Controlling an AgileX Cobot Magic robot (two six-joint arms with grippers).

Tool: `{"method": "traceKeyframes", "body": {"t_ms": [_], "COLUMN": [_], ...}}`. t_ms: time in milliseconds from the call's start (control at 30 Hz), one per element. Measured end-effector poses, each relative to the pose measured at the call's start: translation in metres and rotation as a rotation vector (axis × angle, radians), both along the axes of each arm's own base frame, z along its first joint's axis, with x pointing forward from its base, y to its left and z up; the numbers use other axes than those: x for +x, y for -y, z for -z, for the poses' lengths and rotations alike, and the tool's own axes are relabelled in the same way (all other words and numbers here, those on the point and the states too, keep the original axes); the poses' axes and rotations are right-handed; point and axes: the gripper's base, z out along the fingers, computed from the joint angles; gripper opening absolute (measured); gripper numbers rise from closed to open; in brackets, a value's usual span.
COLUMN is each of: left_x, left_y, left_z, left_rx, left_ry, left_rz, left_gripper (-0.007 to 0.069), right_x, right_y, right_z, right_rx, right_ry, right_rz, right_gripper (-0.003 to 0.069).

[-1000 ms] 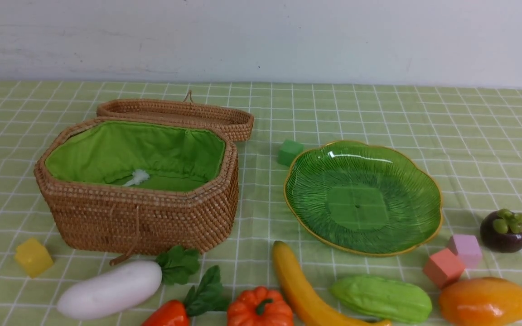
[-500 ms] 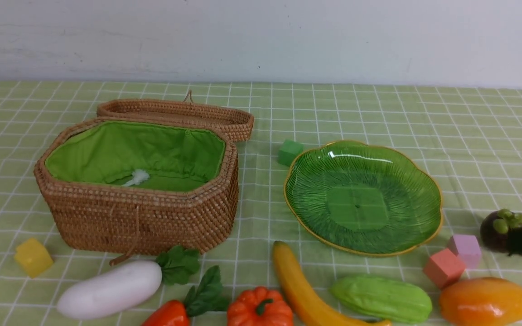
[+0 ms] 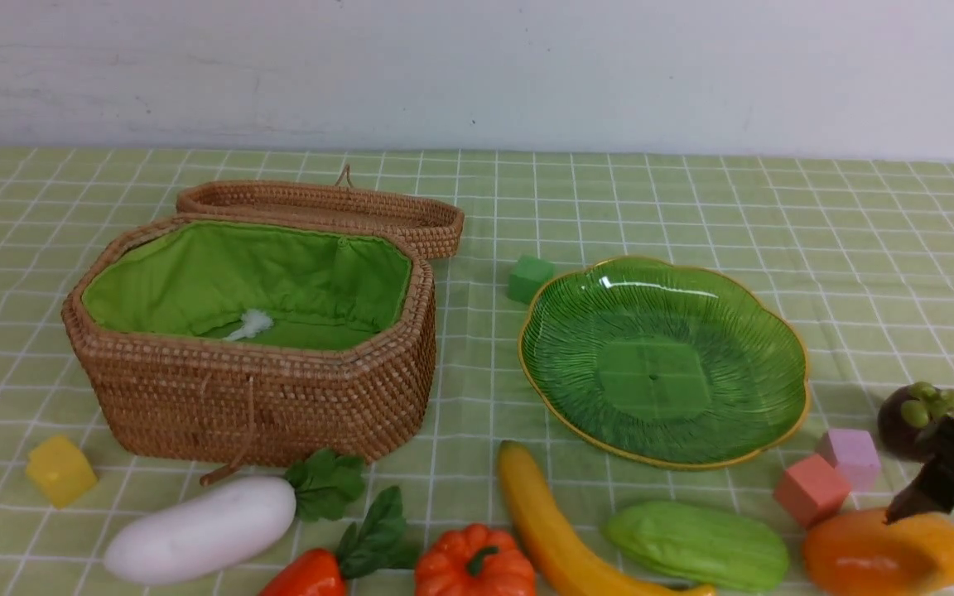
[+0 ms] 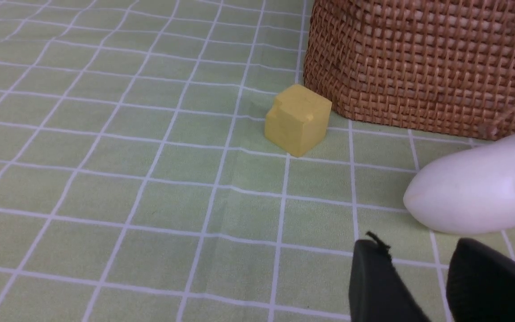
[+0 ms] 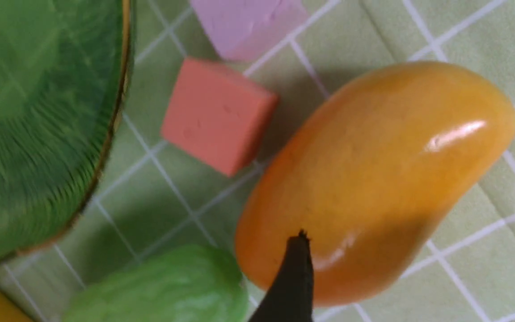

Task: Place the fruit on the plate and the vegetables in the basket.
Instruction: Use the right arm to grab a mango and put it into the right plate

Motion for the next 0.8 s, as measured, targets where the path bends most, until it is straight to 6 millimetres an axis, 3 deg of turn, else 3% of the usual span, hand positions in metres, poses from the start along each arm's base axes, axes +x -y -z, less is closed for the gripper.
{"method": "traceKeyframes", "body": {"t_ms": [167, 367, 633, 800], "left_x": [0.000, 0.000, 0.000, 0.000], "left_y": [0.000, 0.000, 0.000, 0.000], "left_z": [0.000, 0.000, 0.000, 0.000], "left_rx": [0.000, 0.000, 0.000, 0.000], "left_ry": [0.000, 0.000, 0.000, 0.000], "left_rz": [0.000, 0.000, 0.000, 0.000], "left_gripper": [0.0239, 0.0239, 0.0239, 0.0239], "right_x": [0.006, 0.006, 0.009, 0.012], "right_y": [0.000, 0.000, 0.003, 0.003], "right_z": [-0.003, -0.003, 0.003, 0.012], "right_rx": [0.128, 0.254, 0.238, 0.223], "right_ry": [0.018, -0.024, -0.047, -0.084], "right_rz": [0.254, 0.515, 0.555, 0.540], "right_gripper": [0.0654, 0.0584, 0.0566, 0.0606]}}
